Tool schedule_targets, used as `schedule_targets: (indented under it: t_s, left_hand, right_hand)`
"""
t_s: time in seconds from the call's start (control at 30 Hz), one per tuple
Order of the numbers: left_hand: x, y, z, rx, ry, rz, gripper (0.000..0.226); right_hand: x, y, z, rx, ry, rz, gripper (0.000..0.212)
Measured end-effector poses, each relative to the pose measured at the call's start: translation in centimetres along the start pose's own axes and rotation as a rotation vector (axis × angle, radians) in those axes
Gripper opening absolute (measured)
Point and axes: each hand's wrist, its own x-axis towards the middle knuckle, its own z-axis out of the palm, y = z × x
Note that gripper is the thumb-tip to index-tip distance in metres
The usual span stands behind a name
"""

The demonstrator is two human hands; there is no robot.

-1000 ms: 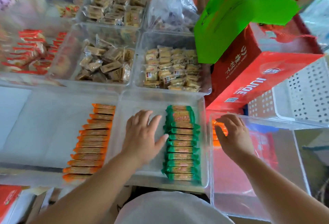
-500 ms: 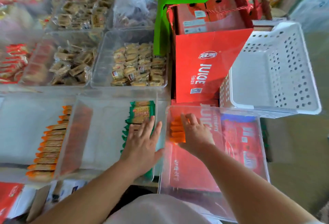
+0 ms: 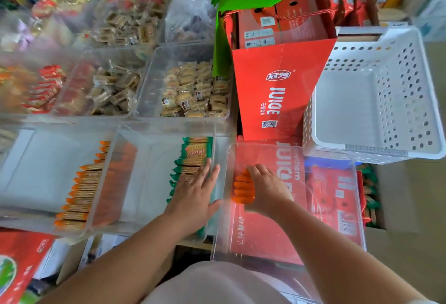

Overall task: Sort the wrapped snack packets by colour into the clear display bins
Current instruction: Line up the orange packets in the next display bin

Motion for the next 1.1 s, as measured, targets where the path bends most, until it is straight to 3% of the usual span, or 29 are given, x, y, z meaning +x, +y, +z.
schedule_targets:
  t_s: [0.23, 0.47, 0.63, 0.7, 0.83, 0.97, 1.1]
  left_hand:
    - [-0.6, 0.0, -0.8, -0.124, 0.036, 0.013, 0.105]
    - [-2.2, -1.0, -3.2, -0.387, 0.165, 0.125, 0.127]
    - [-3.5, -4.4, -4.9, -0.810, 0.305, 0.259, 0.100]
    - [-4.6, -6.8, -5.8, -0.785, 0.350, 0.274, 0.094]
    - [-6.6, -12.3, -7.2, -0.701, 0.275, 0.263, 0.091]
    - [-7.7, -18.8, -6.5, -0.828, 0.169, 0.204, 0.082]
    - [-7.6, -26.2, -4.6, -0.882, 0.216, 0.127, 0.083]
  right_hand:
    - [-1.6, -0.8, -2.9, 0.264, 0.068, 0.101, 0.078]
    - [-4.8, -4.3, -10.4, 0.321, 0.030, -0.108, 0.082]
    - [-4.3, -11.5, -11.6, 0.382, 0.026, -0.239, 0.083]
    - [-3.7, -14.2, -11.0, 0.403, 0.011, -0.255, 0.083]
    - [-2.0, -19.3, -9.1, 0.396, -0.063, -0.241, 0.086]
    - [0.8, -24.9, -6.1, 0.366, -0.135, -0.223, 0.096]
    - [4.0, -30.0, -3.0, 0.341, -0.104, -0.216, 0.100]
